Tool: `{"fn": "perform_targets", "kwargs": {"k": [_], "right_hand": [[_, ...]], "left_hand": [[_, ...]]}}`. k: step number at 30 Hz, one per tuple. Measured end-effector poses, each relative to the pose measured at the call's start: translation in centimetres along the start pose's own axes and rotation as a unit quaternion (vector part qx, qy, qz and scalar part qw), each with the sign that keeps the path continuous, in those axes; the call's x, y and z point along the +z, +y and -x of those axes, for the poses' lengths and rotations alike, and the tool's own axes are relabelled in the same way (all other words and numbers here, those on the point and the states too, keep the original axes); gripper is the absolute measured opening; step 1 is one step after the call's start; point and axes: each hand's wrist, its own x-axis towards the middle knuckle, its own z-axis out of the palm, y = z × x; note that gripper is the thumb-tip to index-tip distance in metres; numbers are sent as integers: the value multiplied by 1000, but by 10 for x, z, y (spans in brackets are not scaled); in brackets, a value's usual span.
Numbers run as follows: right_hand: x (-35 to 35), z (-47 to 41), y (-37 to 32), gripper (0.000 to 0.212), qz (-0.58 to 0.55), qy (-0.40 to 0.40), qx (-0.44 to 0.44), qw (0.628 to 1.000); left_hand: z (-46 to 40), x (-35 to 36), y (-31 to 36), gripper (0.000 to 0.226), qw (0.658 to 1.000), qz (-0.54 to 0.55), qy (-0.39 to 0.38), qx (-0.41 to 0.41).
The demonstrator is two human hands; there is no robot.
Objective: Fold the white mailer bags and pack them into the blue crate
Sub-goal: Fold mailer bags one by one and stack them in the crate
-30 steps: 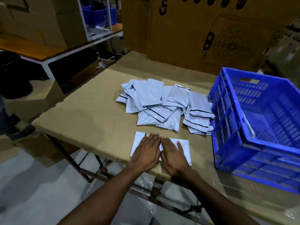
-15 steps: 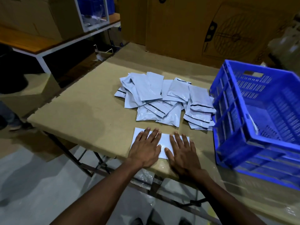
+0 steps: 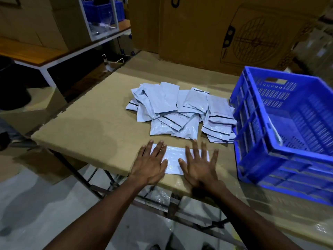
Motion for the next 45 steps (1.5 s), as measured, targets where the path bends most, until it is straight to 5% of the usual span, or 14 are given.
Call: {"fn": "perform_targets", "kwargs": {"k": [6,16,18,22,26,31,36,41,45], "right_hand": [[11,-8,-18,81,-32,-21,-73,997],[12,0,31,88,-68,-35,-36,996],[10,4,28,89,-42,32,-82,995],[15,14,28,59,-95,120,-239,959],[19,12,35,30,-126,151,-255,947],[5,11,30,31,-95,191,-261,941],[-10,9,25,18,-153,142,-165,964],[-19,19,22,28,-52,223,-373,899],[-8,12,23,31,63,191,-439,876]], "left_hand": [[1,-1,0,85,1000,-3,-5,-7],[2,-1,-1,67,1000,-6,-20,-11],[0,-1,-1,65,1000,-3,-24,-12],[-6,-4,-3,64,999,-6,-37,-7],[-7,-4,-3,64,999,-4,-32,-7],[2,-4,-3,83,994,91,54,26],[9,-3,-9,43,977,68,188,80],[4,-5,-10,45,973,126,192,15],[3,-1,-17,48,962,172,212,23]]}}
